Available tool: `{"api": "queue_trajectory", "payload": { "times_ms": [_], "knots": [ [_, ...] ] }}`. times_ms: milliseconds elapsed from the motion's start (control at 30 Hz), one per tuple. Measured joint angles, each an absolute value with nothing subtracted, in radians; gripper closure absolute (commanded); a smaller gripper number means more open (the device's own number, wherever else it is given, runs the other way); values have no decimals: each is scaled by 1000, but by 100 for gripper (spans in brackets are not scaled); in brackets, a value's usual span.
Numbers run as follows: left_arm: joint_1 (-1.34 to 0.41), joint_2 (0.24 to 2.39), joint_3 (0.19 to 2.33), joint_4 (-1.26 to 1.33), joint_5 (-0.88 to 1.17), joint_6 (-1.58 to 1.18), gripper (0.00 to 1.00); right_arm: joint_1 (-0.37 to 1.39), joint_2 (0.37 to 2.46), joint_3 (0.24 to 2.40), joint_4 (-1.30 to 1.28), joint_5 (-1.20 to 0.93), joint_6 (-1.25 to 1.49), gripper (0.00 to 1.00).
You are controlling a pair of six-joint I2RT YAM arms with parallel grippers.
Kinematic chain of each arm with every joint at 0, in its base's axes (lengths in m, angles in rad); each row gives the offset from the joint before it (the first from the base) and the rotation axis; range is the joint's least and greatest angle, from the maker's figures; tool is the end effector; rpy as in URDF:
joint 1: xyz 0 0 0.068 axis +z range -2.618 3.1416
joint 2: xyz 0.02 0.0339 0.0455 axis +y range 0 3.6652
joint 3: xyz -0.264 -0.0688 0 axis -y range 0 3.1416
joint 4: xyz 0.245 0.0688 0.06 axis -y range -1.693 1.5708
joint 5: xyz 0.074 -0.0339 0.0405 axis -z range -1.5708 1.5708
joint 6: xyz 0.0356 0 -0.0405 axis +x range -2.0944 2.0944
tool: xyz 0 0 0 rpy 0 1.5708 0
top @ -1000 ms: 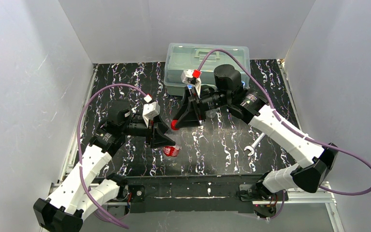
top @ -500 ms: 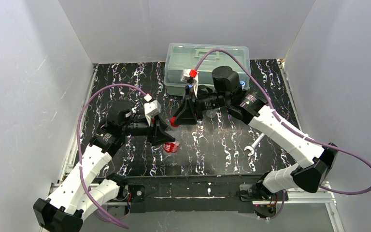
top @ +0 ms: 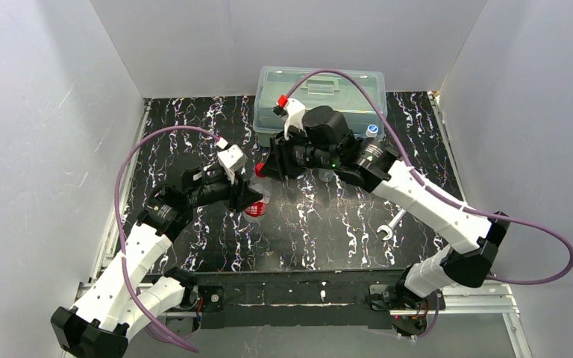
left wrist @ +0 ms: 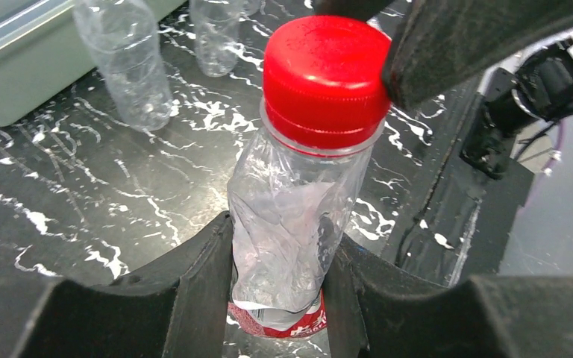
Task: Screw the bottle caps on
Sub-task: Place the plastic bottle at the center of the board.
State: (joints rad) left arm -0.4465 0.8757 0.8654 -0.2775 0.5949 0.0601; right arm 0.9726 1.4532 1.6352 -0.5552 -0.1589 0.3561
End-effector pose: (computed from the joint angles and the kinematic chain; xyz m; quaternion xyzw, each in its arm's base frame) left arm 0.1679 -0.1025 0.3443 0.3617 0.6976 -0.3403 0.5164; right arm 0.1760 0.2682 0.4392 -0.2924 0.7710 0.3980 0.4020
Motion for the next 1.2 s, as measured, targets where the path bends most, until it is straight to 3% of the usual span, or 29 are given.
{"api": "queue_trajectory", "payload": {
  "times_ms": [67,233,300,367,500,933,1200],
  "knots": [
    [-446,875,866,-278,574,62,100,1003,1479,1679,-591,-75,381,99],
    [-438,875,866,-294,553,74,100,1040,1517,1729,-633,28,418,53],
    [-436,875,866,-297,554,82,100,1046,1520,1739,-648,48,428,41],
    [-436,873,866,-290,566,91,100,1051,1520,1745,-665,65,438,35],
    [-436,869,866,-291,610,104,100,1056,1520,1746,-686,84,443,34],
    [-436,885,866,-284,666,119,100,1061,1538,1758,-691,83,467,51],
    [-436,896,866,-260,669,110,100,1062,1547,1758,-702,78,468,51]
  ]
}}
